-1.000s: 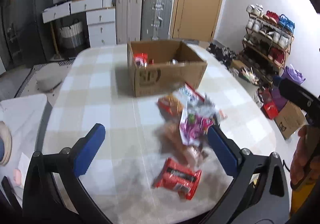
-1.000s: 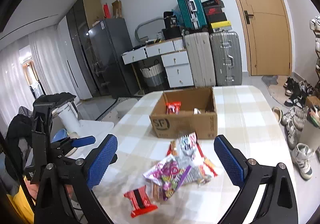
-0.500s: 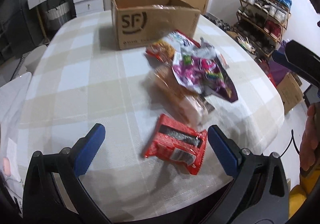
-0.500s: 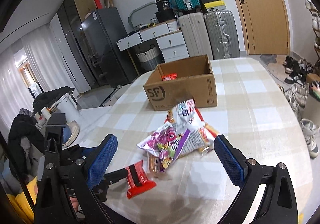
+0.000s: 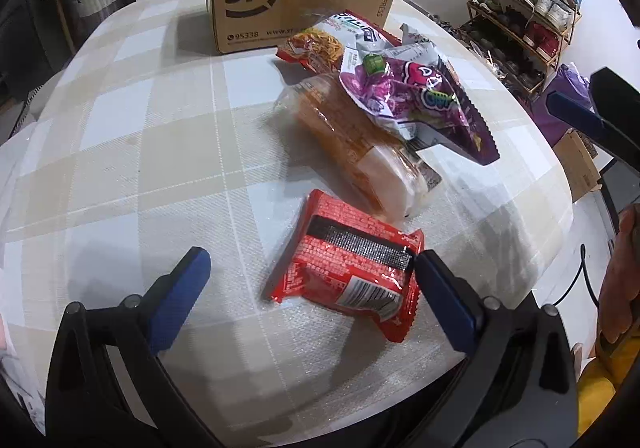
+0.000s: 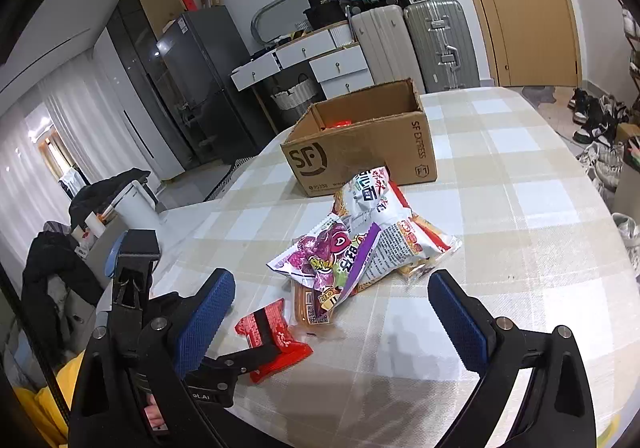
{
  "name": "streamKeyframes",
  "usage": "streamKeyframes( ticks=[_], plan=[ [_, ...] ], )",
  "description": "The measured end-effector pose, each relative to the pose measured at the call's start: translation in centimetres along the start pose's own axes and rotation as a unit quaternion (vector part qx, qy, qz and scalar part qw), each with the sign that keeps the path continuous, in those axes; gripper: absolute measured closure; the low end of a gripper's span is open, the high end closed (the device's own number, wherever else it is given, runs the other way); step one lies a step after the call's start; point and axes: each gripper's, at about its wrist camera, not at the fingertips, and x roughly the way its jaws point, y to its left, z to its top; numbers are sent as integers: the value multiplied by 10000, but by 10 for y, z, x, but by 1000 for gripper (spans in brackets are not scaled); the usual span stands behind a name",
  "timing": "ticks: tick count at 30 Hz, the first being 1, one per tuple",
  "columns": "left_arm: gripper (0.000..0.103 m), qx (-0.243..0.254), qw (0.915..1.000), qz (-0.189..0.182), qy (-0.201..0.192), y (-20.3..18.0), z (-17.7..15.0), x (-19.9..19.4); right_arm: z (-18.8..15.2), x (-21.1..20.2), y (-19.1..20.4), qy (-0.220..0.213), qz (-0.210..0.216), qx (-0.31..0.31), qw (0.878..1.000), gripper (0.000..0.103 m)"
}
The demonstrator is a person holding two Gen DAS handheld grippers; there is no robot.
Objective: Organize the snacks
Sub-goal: 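Grasp the red wafer pack with the left tool while the right tool grasps the pink candy bag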
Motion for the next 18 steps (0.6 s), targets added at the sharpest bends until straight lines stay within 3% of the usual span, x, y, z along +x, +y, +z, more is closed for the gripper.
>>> streamKeyframes(
  ticks=[2, 8, 11, 15, 18],
  plan=[
    [2, -15, 10000, -45, 7, 0, 0, 2, -1, 3, -2, 35, 19, 37, 10000, 4],
    [16, -30, 9997, -243, -47, 0, -3, 4, -6, 8, -4, 111, 46, 107, 9999, 4],
    [30, 60, 9992, -389, -79, -3, -4, 2, -7, 11, -4, 140, 70, 134, 9998, 4],
    [56, 354, 9979, -533, -84, -12, -5, -1, -10, 16, -5, 204, 102, 204, 9995, 4],
    [61, 299, 9975, -621, -119, -8, -3, -3, -10, 23, -6, 330, 122, 377, 9987, 4]
  ],
)
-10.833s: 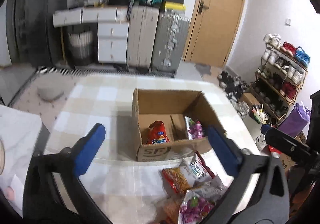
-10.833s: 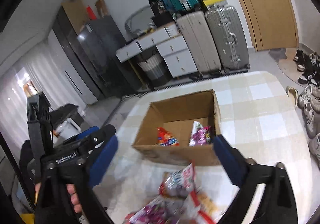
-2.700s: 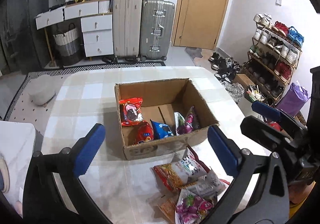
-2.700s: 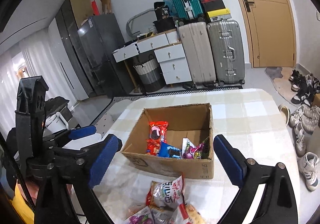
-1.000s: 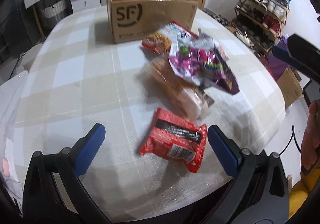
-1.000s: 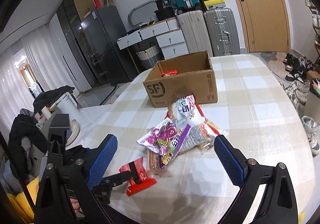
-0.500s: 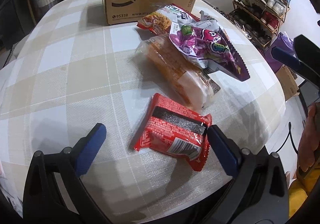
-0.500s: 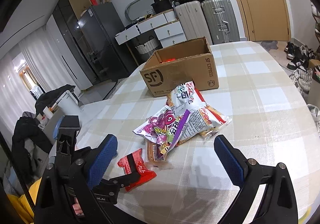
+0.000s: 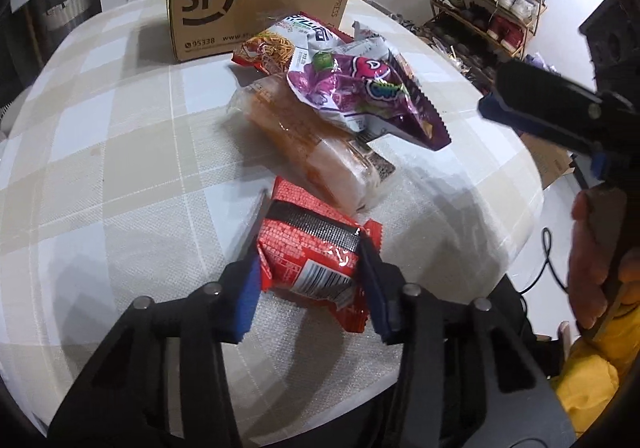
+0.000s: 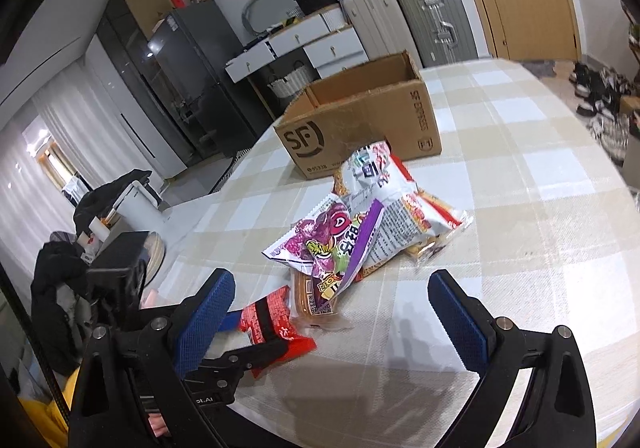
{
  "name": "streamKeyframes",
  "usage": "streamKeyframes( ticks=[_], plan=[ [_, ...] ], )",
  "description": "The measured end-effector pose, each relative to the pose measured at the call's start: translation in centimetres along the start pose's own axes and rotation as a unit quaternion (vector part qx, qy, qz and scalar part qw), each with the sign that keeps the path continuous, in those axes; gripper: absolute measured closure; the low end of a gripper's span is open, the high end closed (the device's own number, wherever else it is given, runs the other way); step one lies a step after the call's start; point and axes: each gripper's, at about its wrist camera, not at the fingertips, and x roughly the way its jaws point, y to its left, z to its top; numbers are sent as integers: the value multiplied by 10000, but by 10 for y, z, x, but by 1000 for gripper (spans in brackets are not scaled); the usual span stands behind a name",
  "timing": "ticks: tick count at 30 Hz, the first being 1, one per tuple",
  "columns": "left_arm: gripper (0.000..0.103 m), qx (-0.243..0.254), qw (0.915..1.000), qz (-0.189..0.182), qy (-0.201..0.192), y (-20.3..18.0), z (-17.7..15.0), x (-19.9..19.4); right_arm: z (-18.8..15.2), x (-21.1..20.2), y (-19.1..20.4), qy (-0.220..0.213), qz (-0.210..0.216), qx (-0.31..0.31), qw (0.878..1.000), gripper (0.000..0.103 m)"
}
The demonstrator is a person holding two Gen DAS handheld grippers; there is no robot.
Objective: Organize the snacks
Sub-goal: 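Grasp the red wafer pack with the left tool while the right tool grasps the pink candy bag, then lift the held packets from the table toward the SF box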
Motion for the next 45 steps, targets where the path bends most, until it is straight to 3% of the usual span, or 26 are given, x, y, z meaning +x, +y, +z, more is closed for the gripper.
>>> streamKeyframes(
  ticks=[19, 25, 33, 37, 39, 45],
  plan=[
    [62, -225, 9996, -133, -107, 13, -11, -10, 15, 44, -21, 463, 546, 963, 9928, 4],
    [62, -269, 9994, -198, -132, 16, -14, -10, 17, 69, -28, 774, 798, 1399, 9839, 20],
    [61, -281, 9992, -250, -144, 17, -15, -9, 15, 89, -32, 1009, 903, 1671, 9766, 49],
    [61, -275, 9993, -226, -138, 16, -16, -9, 12, 87, -36, 964, 912, 1725, 9760, 55],
    [61, -268, 9993, -201, -152, 15, -15, -8, 7, 79, -39, 941, 930, 1714, 9763, 64],
    [61, -284, 9994, -115, -134, 12, -15, -9, 1, 71, -37, 875, 970, 1582, 9787, 68]
  ],
)
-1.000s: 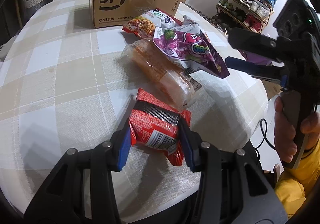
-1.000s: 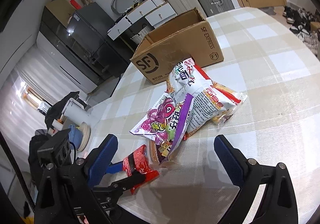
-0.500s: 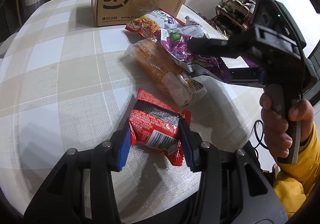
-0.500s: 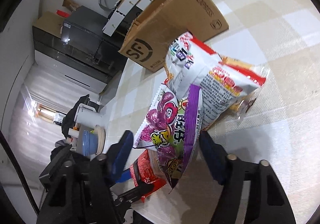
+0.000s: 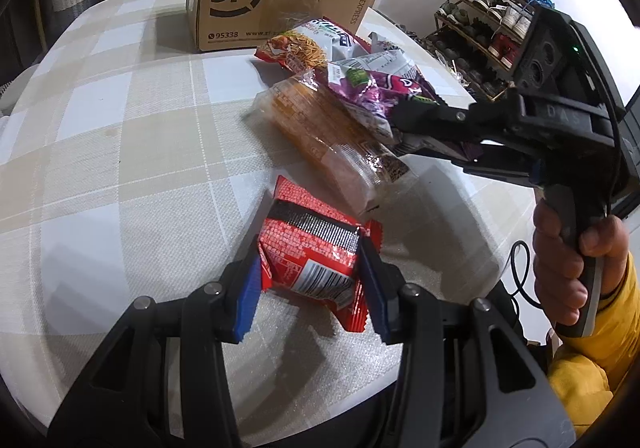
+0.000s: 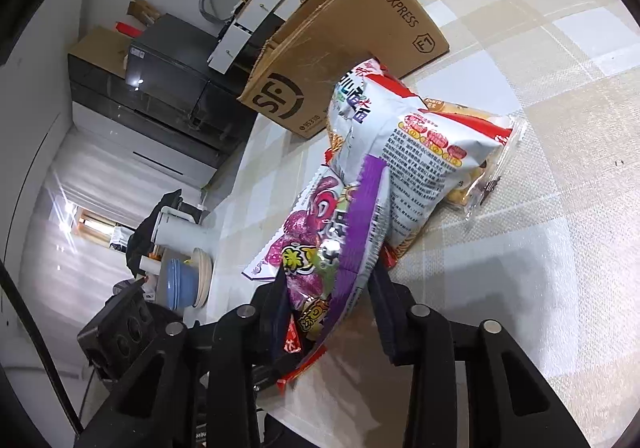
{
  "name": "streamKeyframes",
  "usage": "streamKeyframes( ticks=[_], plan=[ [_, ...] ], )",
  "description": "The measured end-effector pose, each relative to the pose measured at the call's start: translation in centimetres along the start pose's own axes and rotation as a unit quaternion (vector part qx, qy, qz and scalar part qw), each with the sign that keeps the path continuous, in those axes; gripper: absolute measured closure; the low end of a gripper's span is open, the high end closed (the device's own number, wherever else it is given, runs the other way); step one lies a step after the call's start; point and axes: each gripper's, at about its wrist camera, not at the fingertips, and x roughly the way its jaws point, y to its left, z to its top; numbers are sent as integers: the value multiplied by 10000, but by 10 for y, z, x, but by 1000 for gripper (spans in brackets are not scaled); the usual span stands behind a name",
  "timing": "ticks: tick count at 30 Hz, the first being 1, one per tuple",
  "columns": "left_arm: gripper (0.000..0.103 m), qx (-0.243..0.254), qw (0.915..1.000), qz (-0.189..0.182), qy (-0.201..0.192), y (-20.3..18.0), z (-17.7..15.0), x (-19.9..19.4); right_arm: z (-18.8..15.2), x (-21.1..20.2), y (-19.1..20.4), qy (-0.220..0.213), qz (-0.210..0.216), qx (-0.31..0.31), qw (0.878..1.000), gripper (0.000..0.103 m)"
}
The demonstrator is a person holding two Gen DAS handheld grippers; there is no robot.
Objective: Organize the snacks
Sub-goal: 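Lift the held packets from the table toward the SF box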
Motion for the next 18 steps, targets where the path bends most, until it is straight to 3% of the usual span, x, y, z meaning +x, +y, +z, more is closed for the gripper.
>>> streamKeyframes(
  ticks=[18],
  plan=[
    [61, -116, 9998, 66, -132, 6, -5, -16, -13, -27, 11, -205, 88, -282, 9994, 70]
  ],
)
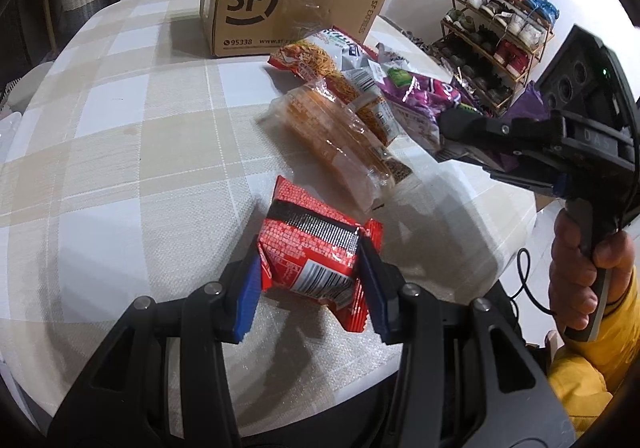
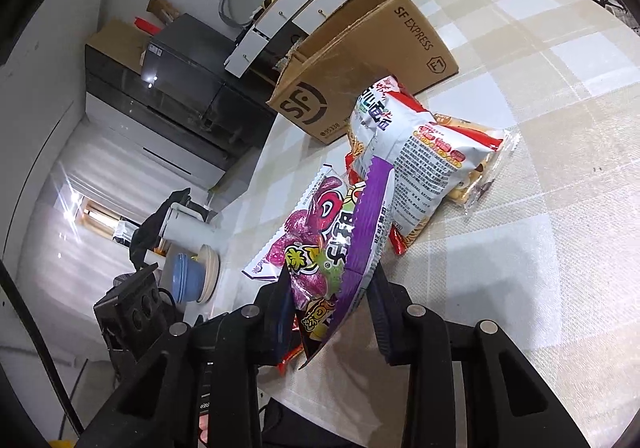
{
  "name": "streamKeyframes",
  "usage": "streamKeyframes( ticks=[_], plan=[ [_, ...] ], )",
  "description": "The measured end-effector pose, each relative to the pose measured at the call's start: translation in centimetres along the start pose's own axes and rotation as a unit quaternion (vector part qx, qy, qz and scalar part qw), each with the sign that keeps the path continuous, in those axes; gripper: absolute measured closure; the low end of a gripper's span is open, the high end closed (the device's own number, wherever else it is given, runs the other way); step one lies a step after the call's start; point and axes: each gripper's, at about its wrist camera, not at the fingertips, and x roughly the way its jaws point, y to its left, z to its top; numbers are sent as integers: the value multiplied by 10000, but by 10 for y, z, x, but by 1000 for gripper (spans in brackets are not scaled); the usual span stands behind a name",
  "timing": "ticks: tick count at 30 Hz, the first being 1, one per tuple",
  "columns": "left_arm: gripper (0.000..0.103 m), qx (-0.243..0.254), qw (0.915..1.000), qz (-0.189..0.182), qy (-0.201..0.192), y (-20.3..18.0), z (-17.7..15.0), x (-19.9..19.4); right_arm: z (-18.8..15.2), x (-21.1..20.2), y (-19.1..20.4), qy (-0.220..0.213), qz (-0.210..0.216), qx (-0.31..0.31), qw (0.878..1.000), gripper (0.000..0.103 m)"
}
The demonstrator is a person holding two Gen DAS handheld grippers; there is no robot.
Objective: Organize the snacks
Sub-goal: 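Lift the held packets from the table toward the SF box, then carry the red wafer pack and pink candy bag over the SF box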
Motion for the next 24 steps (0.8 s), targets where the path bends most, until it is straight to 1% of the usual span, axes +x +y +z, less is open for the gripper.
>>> streamKeyframes(
  ticks=[5, 15, 19, 22, 24],
  plan=[
    [61, -61, 9999, 50, -91, 2, -1, -9, -4, -10, 2, -60, 30, -56, 10000, 70],
    [61, -58, 9992, 121, -378, -2, 6, -33, -9, -41, 27, -480, 4, -582, 9972, 70],
    [61, -43, 9986, 156, -508, -5, 9, -47, -9, -51, 37, -604, 29, -704, 9957, 70],
    [61, -60, 9981, 199, -582, -5, 14, -55, -8, -61, 43, -736, -26, -781, 9942, 70],
    [61, -74, 9977, 240, -624, -4, 17, -60, -6, -68, 47, -911, -108, -816, 9924, 70]
  ],
)
